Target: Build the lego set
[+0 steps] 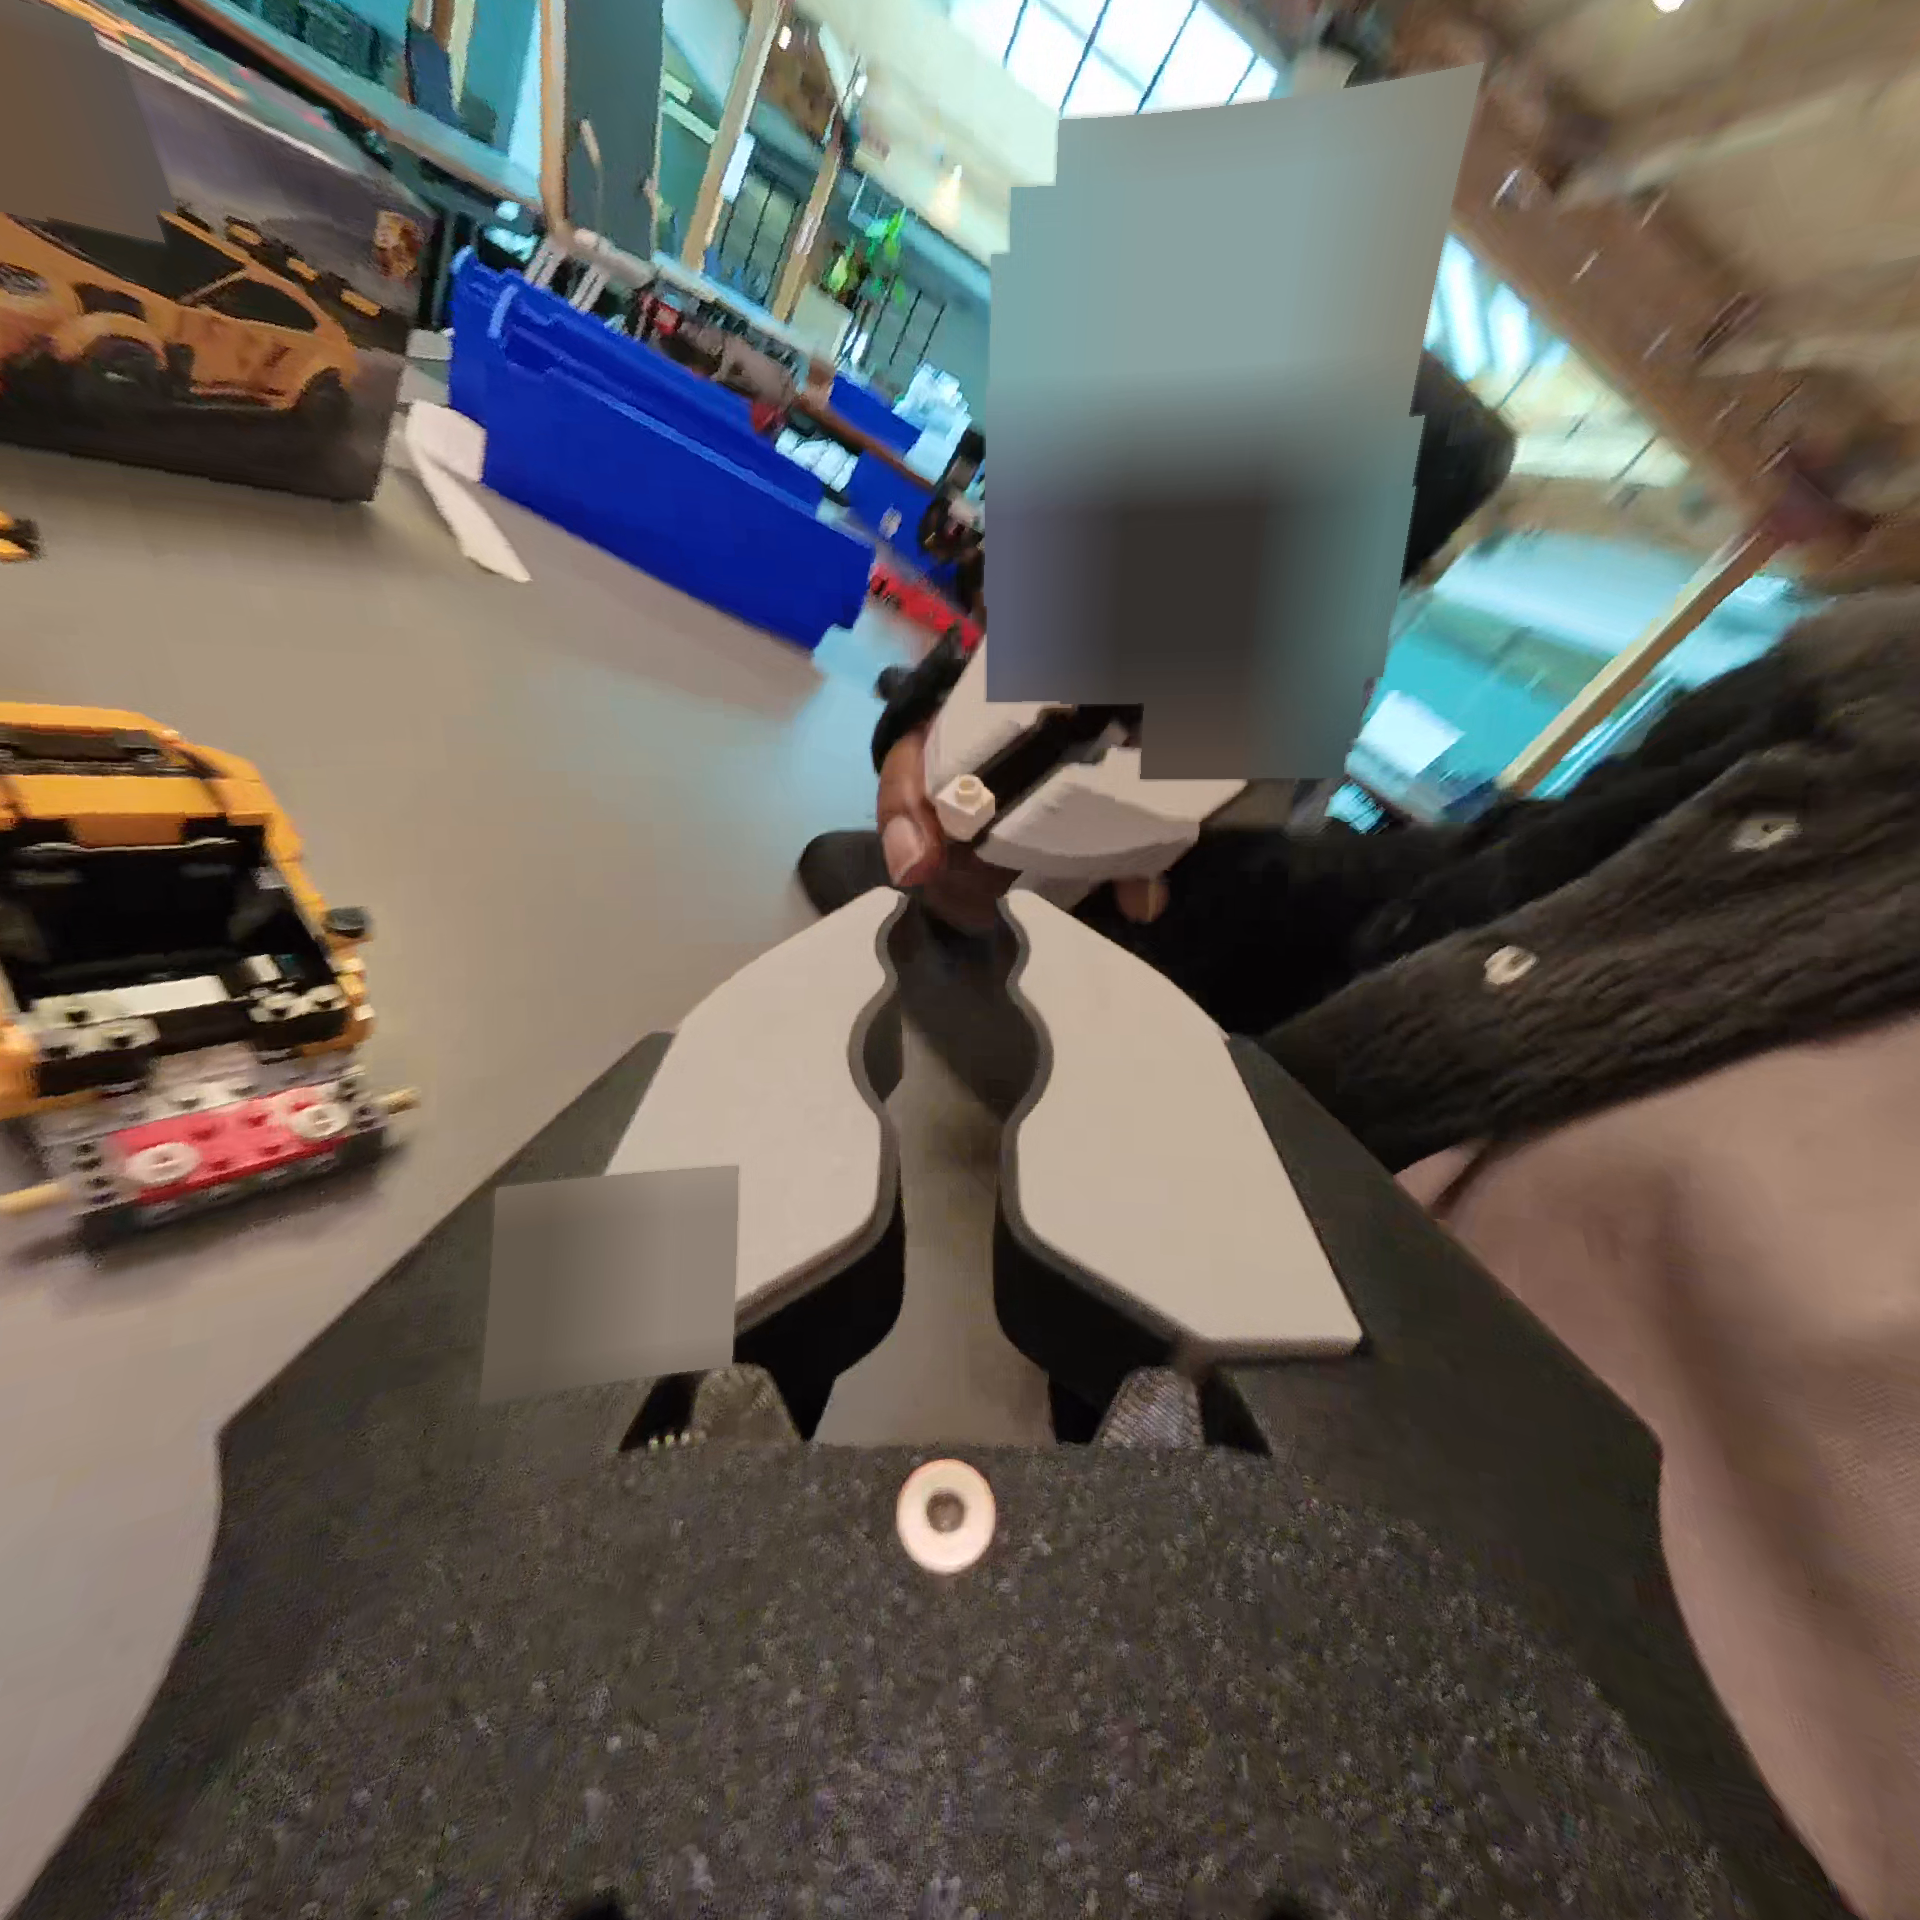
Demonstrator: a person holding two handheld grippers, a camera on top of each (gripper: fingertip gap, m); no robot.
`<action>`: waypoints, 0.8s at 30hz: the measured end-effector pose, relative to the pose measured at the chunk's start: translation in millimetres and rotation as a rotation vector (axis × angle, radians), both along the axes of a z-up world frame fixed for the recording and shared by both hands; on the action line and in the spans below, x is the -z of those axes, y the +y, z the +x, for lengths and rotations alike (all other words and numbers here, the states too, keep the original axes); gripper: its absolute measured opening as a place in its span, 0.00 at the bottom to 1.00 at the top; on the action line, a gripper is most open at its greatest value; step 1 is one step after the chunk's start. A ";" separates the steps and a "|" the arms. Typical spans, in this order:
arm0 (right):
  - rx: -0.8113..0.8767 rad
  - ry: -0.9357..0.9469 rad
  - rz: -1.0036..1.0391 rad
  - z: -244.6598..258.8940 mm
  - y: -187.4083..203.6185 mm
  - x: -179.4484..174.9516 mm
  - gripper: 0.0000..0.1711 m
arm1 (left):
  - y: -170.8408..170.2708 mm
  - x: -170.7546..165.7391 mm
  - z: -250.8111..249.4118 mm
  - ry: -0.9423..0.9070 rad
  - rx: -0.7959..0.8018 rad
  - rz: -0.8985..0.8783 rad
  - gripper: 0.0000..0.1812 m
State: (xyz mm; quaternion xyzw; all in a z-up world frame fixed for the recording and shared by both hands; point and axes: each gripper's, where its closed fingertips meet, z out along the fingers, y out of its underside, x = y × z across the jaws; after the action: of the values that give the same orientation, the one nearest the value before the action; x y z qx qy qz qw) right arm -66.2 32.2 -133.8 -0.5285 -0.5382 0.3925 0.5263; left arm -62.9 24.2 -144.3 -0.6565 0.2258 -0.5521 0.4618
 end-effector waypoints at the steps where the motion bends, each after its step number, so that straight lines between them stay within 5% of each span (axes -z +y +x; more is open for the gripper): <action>1: -0.010 0.029 0.031 0.1 -3.1 -5.1 0.04 | -0.5 -5.7 -0.4 -0.051 0.008 -0.015 0.08; 6: -0.078 0.100 0.125 -0.8 -20.6 -19.4 0.04 | -13.7 -33.1 0.8 -0.222 0.086 0.005 0.07; 15: -0.137 0.133 0.176 0.9 -31.5 -28.5 0.04 | -25.2 -40.9 9.1 -0.203 0.133 0.056 0.05; 24: -0.245 -0.194 0.608 7.3 -32.4 -23.2 0.08 | -28.3 -29.5 10.3 -0.213 0.287 -0.208 0.04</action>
State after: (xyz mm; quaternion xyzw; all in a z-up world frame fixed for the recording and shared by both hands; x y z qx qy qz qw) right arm -58.9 -0.3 -110.6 -0.3136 -0.7376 0.2224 0.5551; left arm -52.6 -4.2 -114.8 -0.5997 0.2087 -0.6987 0.3294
